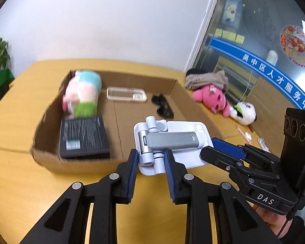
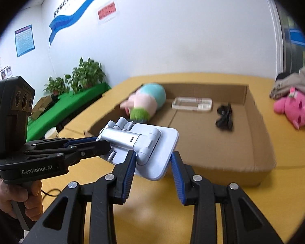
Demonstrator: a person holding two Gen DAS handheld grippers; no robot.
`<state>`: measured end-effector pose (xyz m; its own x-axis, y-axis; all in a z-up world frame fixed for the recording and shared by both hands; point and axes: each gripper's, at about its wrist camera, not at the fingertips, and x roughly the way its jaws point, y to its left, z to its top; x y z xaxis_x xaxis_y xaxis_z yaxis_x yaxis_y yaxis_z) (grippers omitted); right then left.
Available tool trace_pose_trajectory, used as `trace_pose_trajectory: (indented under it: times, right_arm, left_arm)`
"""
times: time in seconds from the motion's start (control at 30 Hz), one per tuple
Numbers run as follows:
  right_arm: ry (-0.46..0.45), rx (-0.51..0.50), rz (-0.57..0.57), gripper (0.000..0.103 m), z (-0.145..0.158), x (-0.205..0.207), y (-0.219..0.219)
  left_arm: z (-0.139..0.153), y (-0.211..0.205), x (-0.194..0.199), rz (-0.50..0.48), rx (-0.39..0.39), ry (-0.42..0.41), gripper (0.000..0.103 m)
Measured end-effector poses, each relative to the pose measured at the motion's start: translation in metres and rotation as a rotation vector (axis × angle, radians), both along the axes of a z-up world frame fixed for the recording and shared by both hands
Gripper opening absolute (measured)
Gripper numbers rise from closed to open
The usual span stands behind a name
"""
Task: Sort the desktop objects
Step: 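Lift the phone stand with the left gripper and carry it over the box, then lower the phone stand into the box and open the left gripper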
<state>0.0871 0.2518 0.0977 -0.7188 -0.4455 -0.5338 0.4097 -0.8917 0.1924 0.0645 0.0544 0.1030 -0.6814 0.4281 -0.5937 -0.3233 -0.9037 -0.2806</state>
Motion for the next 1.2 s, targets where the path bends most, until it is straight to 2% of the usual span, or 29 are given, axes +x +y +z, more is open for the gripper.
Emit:
trace_pose_trajectory:
  times: [0.33, 0.6, 0.97, 1.2]
  right_arm:
    - [0.081, 0.002, -0.008, 0.034, 0.040, -0.023, 0.000]
    - [0.110, 0.004, -0.029, 0.034, 0.054, -0.065, 0.005]
    - [0.087, -0.003, -0.043, 0.034, 0.049, -0.128, 0.009]
    - [0.002, -0.005, -0.047, 0.034, 0.027, -0.174, 0.008]
  left_arm:
    - [0.037, 0.001, -0.033, -0.004, 0.009, 0.065, 0.027]
    - [0.049, 0.011, -0.080, -0.014, 0.000, 0.076, 0.027]
    - [0.041, 0.020, -0.147, -0.005, -0.021, 0.049, 0.026]
    - [0.009, 0.022, -0.198, 0.017, -0.020, -0.066, 0.025]
